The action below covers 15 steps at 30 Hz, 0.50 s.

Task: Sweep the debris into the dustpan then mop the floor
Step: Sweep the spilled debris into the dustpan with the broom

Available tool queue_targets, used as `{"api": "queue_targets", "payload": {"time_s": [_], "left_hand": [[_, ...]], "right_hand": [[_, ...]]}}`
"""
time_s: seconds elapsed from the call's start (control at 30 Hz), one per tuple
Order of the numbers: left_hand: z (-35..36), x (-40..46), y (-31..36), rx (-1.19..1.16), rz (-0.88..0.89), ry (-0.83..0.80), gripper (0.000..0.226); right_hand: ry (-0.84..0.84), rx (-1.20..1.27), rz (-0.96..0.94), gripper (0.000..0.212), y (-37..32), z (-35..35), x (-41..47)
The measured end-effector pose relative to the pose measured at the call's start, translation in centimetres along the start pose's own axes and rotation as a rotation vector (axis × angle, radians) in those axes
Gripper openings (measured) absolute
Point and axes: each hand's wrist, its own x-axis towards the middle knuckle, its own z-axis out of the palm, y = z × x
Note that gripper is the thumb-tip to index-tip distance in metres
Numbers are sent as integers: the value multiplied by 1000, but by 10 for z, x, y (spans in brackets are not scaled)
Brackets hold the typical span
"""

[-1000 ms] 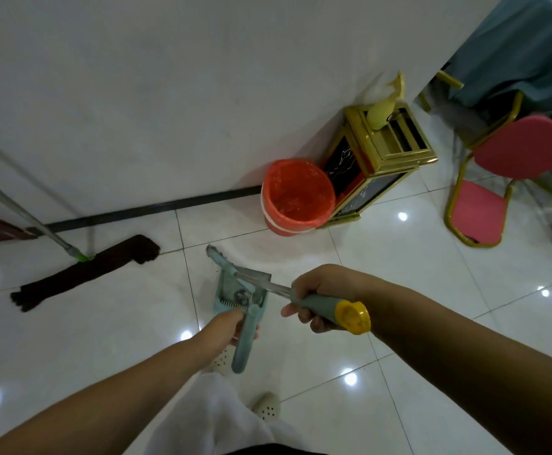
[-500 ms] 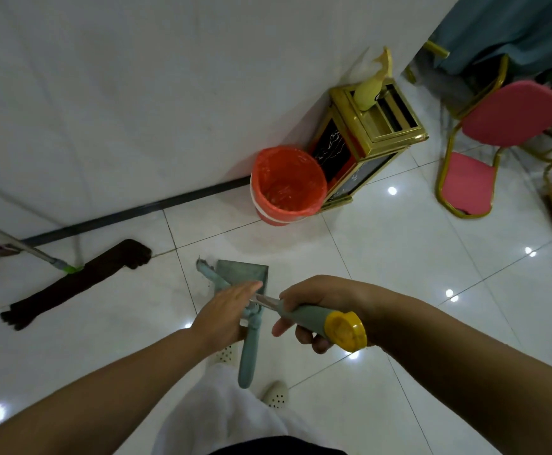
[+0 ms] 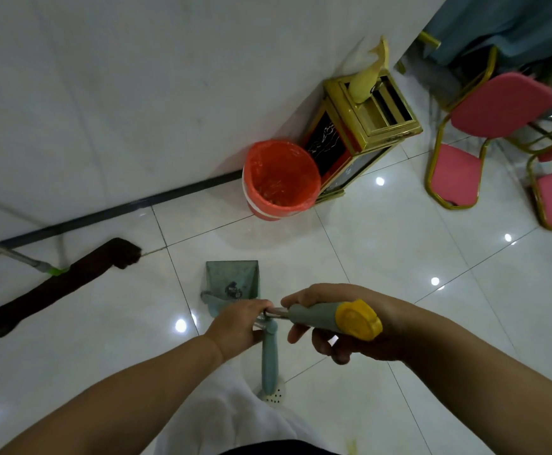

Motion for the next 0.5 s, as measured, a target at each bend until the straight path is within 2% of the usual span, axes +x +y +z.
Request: {"api": "queue_targets", "payload": {"time_s": [0.1, 0.17, 0.23, 0.33, 0.4, 0.5], "left_hand": [[-1, 3, 2, -32, -21, 23, 36], [-7, 6, 8, -54, -30, 60, 30], [-15, 11, 13, -104, -54, 122, 31], [-30, 18, 21, -66, -101, 191, 29], [-37, 17, 28, -101, -93, 189, 24], [-46, 22, 39, -40, -82, 177, 18]], "right_hand": [[-7, -15, -100, 39, 6, -3, 0], [40, -27, -179, 43, 7, -5, 2], [140, -77, -240, 32, 5, -5, 6], [320, -397, -336, 40, -5, 2, 11], [457, -597, -434, 34, -14, 8, 15], [630, -692, -537, 29, -25, 17, 21]]}}
